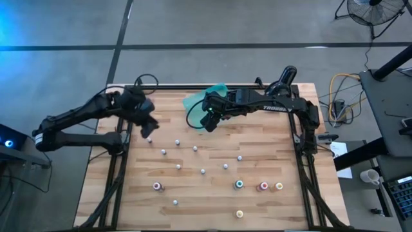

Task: Pick & Place food coloring
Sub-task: Put the green small food coloring into the green bin

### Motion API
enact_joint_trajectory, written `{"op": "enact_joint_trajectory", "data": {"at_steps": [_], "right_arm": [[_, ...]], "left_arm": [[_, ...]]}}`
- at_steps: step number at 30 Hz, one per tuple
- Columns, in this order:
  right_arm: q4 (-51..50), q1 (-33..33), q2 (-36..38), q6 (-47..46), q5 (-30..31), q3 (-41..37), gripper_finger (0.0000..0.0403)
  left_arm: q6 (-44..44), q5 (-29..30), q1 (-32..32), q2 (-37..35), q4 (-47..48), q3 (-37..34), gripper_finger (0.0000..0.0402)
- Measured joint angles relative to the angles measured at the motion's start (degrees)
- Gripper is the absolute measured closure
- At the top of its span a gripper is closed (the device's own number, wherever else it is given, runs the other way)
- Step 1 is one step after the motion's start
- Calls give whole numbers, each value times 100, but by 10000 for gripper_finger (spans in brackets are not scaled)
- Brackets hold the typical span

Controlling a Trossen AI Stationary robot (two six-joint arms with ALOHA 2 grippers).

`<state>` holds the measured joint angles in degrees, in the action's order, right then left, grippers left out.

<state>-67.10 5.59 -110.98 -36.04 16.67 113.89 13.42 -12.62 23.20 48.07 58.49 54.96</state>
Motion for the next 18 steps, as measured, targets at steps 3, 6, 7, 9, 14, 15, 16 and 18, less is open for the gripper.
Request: {"op": "enact_joint_trajectory", "data": {"at_steps": [3,6,7,9,14,15,16,18], "right_arm": [[8,-11,0,-1,-1,0,213],[31,-9,0,-1,-1,0,213],[49,-9,0,-3,1,0,213],[108,-7,0,-2,2,-6,213],[366,-7,0,-1,2,-28,213],[373,-7,0,-2,3,-28,213],[370,-7,0,-1,4,-30,213],[368,-7,0,-2,4,-37,213]], "left_arm": [[-44,289,2,-39,653,-92,296],[446,566,-2,59,1064,-322,296],[723,633,-2,118,1151,-431,296],[1159,746,2,227,1232,-706,296],[1505,751,-3,419,1152,-1423,296],[1462,757,-9,418,1122,-1510,296],[1420,776,-10,404,1105,-1575,296],[1361,906,-13,339,1067,-1628,296]]}}
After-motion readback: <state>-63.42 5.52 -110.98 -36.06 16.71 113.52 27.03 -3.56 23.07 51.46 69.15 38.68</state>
